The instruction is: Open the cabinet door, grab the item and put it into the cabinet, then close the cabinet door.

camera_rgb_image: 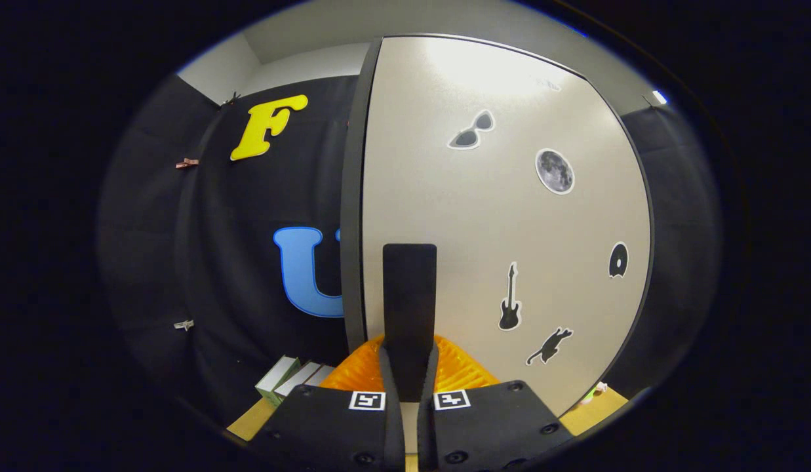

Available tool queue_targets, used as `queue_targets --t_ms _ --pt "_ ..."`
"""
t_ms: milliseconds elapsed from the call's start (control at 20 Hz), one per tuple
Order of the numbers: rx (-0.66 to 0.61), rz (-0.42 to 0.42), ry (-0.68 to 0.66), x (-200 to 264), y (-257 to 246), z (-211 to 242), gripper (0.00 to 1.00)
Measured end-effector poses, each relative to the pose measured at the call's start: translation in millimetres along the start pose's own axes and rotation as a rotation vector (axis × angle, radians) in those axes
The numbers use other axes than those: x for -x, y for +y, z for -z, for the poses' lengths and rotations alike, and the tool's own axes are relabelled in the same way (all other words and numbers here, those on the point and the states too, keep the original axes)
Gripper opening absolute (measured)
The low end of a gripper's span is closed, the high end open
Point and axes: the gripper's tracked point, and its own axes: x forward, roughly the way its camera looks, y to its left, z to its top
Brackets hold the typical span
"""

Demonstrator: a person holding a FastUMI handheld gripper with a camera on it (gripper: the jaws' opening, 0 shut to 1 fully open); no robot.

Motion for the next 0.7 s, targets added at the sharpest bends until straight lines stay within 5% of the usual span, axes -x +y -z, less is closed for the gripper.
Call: queue_targets --t_ms 700 --pt "-0.028 0.026 0.009 59.7 -9.0 -11.1 0.12"
